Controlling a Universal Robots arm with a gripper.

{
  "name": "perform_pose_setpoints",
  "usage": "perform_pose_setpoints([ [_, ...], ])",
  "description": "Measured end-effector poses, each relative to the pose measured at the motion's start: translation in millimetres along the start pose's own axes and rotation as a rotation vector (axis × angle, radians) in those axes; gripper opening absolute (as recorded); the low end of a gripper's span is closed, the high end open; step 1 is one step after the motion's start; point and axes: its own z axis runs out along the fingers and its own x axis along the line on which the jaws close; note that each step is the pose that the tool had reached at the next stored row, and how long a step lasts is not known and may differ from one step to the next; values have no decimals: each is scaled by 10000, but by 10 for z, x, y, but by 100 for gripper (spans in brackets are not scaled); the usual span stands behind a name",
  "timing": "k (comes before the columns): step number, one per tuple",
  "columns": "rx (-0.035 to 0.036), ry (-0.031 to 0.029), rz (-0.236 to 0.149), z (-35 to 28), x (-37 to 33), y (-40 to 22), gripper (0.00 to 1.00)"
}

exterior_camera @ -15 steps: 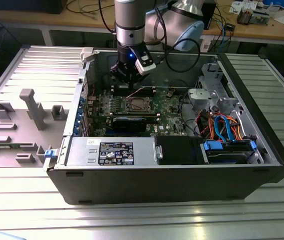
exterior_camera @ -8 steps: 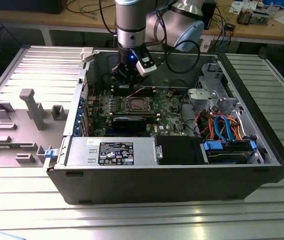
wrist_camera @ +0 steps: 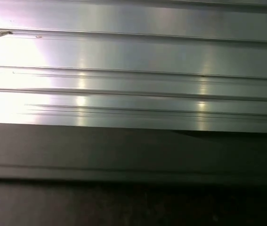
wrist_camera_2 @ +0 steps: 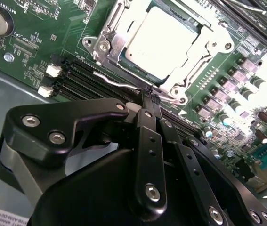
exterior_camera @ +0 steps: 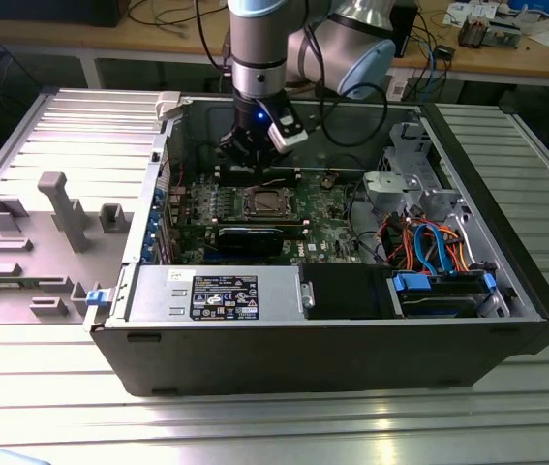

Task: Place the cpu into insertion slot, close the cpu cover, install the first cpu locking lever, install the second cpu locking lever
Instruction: 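Install the first cpu locking lever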

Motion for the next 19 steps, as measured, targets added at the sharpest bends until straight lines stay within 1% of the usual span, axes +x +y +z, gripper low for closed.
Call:
perform_pose_setpoints([
  [3, 11, 0, -42, 28, -36, -1, 11],
  [5, 14, 0, -176, 52, -70, -3, 11],
  [7, 14, -1, -340, 70, -90, -4, 11],
  [8, 11, -2, -607, 95, -145, -6, 11],
  [9, -6, 1, -701, 99, -238, -10, 11],
  [10, -17, 4, -788, 101, -288, -12, 11],
  [14, -28, 2, -854, 102, -313, -3, 11],
  [17, -50, 2, -886, 102, -315, 12, 11],
  [19, -45, 3, -905, 98, -314, 17, 11],
])
